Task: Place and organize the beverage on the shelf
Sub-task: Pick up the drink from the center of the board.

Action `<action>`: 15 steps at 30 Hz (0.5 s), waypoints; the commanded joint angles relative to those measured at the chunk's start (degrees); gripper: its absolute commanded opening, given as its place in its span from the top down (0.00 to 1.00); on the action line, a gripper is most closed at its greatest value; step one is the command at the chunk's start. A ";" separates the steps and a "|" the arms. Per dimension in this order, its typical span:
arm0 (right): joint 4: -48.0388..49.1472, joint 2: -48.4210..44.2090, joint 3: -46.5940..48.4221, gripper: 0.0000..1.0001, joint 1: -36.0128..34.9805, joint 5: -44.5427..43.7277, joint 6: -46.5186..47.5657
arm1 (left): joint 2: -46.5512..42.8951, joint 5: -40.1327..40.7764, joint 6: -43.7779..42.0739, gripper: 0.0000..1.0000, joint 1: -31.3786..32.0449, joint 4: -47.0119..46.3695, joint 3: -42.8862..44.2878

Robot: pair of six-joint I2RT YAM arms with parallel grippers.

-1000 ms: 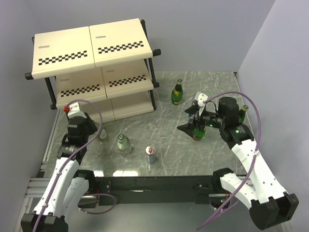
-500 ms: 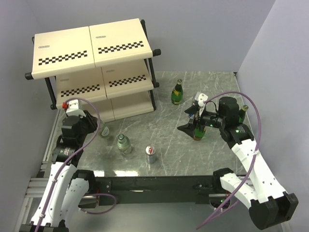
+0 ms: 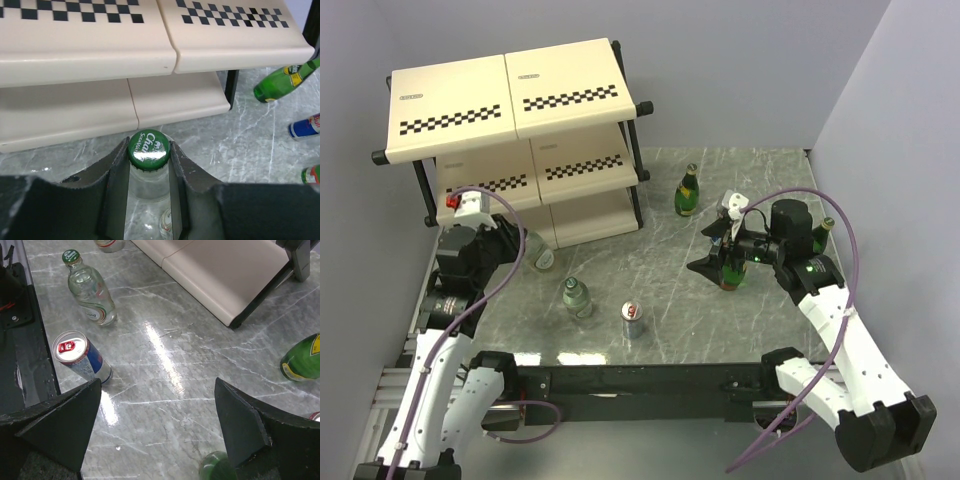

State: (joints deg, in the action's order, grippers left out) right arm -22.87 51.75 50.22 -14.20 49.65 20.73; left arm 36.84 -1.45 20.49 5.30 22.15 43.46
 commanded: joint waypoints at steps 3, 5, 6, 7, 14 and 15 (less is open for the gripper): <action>0.20 0.37 0.32 0.00 0.57 1.50 0.80 | -0.10 -3.99 1.74 1.00 0.67 -10.02 6.37; 0.11 0.55 0.41 0.00 0.49 1.59 0.80 | 0.25 -4.35 1.83 1.00 0.94 -10.37 7.25; 0.11 0.55 0.41 0.00 0.40 1.59 0.89 | 0.34 -4.61 1.92 1.00 1.11 -10.37 7.51; 0.11 0.72 0.41 0.00 0.48 1.59 0.89 | 0.34 -4.78 1.83 1.00 1.29 -10.37 7.78; -0.07 1.08 0.50 0.00 0.49 1.59 0.98 | 0.95 -5.93 1.39 1.00 1.73 -9.85 11.29; 0.02 1.08 0.32 0.00 0.49 1.85 1.06 | 1.30 -6.19 1.39 1.00 1.82 -9.93 11.64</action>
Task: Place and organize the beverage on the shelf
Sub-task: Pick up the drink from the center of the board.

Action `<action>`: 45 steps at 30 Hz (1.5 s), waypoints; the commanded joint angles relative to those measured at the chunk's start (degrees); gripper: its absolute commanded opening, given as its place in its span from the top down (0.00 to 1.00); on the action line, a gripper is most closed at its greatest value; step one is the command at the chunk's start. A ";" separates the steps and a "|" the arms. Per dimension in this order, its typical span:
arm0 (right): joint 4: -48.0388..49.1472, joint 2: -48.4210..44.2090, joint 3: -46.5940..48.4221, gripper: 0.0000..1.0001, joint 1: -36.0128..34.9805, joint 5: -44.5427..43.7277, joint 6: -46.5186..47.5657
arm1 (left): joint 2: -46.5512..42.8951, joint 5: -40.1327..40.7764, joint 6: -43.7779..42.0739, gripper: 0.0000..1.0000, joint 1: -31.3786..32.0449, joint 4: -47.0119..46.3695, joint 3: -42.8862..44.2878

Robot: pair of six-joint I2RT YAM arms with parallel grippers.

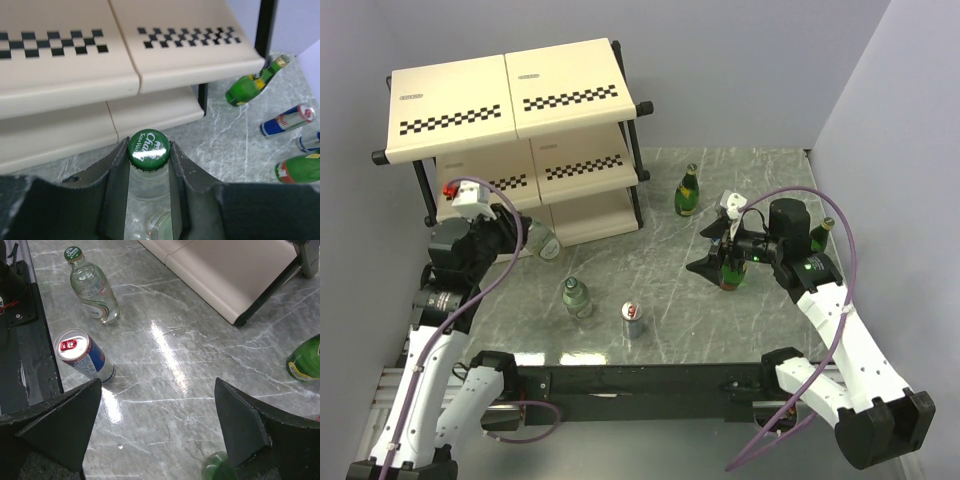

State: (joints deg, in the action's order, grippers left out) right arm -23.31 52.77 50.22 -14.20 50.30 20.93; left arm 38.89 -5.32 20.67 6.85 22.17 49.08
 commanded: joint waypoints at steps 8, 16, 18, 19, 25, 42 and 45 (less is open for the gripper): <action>0.63 0.31 -1.08 0.00 -0.83 4.54 4.55 | 2.06 -5.92 2.62 1.00 0.97 -10.75 10.59; 3.36 1.63 0.40 0.00 -8.73 4.28 10.36 | 4.00 -8.04 4.20 1.00 4.04 -11.98 12.71; 4.76 3.64 1.63 0.00 -11.11 6.03 10.80 | 4.43 -7.86 5.00 1.00 5.88 -12.15 13.15; 5.46 5.48 3.29 0.00 -11.90 5.95 10.28 | 4.44 -7.43 5.26 1.00 6.67 -12.15 13.23; 12.14 13.30 9.63 0.01 -19.46 -0.64 5.36 | 4.96 -5.67 7.54 1.00 12.74 -13.73 13.41; 25.33 20.70 15.70 0.01 -35.28 -29.64 -9.50 | 10.50 3.74 7.46 1.00 26.90 -15.49 16.40; 25.95 21.93 15.70 0.01 -36.25 -33.07 -10.29 | 11.03 4.35 7.28 1.00 27.95 -15.41 16.92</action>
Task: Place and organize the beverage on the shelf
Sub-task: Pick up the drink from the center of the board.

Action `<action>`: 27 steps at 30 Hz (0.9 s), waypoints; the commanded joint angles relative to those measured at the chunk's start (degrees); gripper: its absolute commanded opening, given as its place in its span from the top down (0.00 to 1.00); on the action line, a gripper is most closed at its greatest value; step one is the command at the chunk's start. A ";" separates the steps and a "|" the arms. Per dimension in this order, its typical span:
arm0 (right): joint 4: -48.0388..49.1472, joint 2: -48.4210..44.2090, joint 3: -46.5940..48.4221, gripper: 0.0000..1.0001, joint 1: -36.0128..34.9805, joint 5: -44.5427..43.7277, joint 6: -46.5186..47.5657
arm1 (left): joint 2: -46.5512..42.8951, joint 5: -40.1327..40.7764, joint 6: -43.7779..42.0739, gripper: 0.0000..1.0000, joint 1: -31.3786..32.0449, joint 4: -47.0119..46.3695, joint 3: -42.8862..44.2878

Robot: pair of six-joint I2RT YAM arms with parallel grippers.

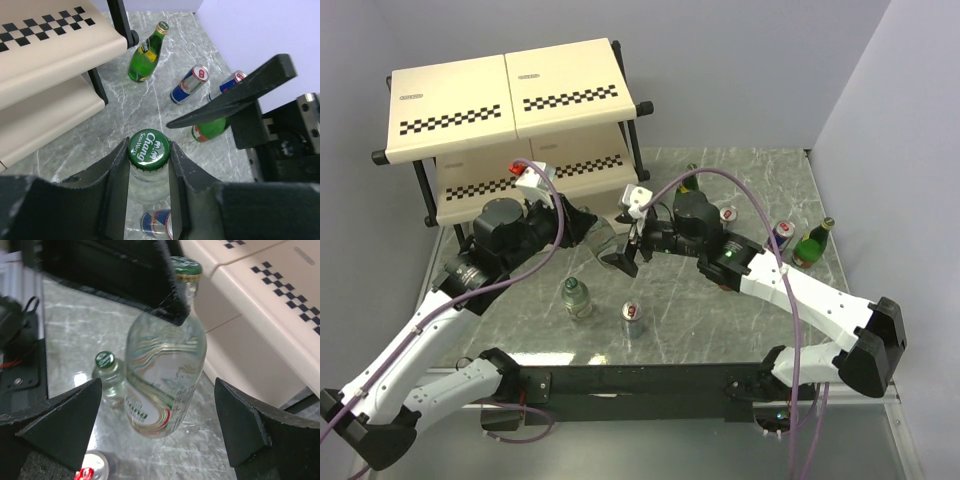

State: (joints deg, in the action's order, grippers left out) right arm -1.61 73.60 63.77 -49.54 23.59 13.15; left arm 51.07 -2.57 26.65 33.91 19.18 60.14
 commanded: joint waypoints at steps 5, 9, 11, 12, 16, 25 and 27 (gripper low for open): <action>5.21 2.42 2.15 0.01 -2.49 -8.47 -2.86 | -0.53 2.39 1.38 1.00 2.03 -12.68 6.31; 6.09 4.09 2.68 0.02 -3.28 -13.65 -3.91 | -0.18 2.39 1.03 1.00 2.56 -12.15 7.44; 6.00 4.62 3.38 0.02 -3.28 -13.93 -4.01 | 0.08 2.39 0.94 1.00 2.91 -11.89 7.80; 5.83 4.97 3.64 0.03 -3.28 -14.01 -4.01 | 0.26 2.39 0.86 1.00 2.92 -11.62 8.15; 3.99 6.11 5.31 0.05 -3.37 -13.31 -4.53 | 0.87 2.39 0.33 1.00 3.35 -10.74 8.77; -0.49 7.61 8.30 0.13 -3.63 -13.49 -5.94 | 2.37 5.11 -1.34 1.00 4.06 -9.25 10.35; -1.38 8.13 9.09 0.14 -3.72 -13.49 -6.20 | 2.46 5.29 -1.60 1.00 4.15 -9.25 10.52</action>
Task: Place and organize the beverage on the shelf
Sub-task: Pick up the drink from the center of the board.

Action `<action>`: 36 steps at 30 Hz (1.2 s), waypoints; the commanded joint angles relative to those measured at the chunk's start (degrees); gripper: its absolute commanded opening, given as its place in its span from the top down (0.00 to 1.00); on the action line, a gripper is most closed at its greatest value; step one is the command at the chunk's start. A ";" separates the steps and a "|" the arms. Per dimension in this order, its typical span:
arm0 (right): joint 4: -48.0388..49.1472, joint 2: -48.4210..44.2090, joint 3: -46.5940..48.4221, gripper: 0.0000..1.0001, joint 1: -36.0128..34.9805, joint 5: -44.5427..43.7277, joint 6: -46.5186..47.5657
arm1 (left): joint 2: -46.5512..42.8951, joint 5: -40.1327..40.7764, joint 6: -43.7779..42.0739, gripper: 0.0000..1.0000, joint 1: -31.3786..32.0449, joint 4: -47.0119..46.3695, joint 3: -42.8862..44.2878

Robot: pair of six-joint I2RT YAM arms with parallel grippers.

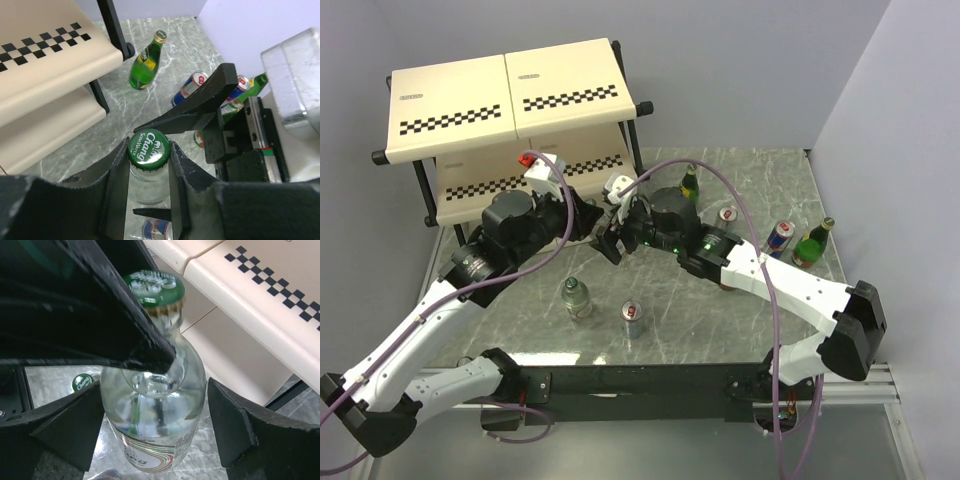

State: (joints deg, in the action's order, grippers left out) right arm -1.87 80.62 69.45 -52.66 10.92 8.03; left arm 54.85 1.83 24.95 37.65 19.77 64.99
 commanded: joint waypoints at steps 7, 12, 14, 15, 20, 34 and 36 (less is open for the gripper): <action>-2.87 2.26 4.28 0.16 -0.86 -0.99 -1.88 | -1.06 1.69 -0.43 1.00 0.85 -9.84 5.67; -3.23 2.96 4.73 0.16 -1.12 -1.42 -2.32 | -0.97 1.69 -0.69 1.00 0.93 -9.84 6.11; -3.14 3.05 4.82 0.16 -1.04 -1.51 -2.49 | -0.89 1.78 -0.78 1.00 0.94 -9.66 6.29; -2.97 3.14 4.82 0.17 -0.95 -1.51 -2.58 | -0.80 1.78 -0.78 1.00 1.02 -9.66 6.37; -3.23 3.40 5.69 0.27 -1.04 -0.81 -3.29 | -0.71 1.78 -0.78 1.00 1.20 -9.57 6.46; 1.69 -0.81 3.06 1.00 -0.69 2.09 -4.96 | -2.99 2.13 1.15 0.52 1.37 -9.13 5.68; 1.61 -1.52 2.71 1.00 -0.42 2.88 -4.96 | -4.13 2.92 1.59 0.44 1.37 -9.48 4.62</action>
State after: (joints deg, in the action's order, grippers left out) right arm -6.72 83.59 71.66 -53.21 11.77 4.03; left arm 54.43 4.27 24.82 38.50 18.13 66.67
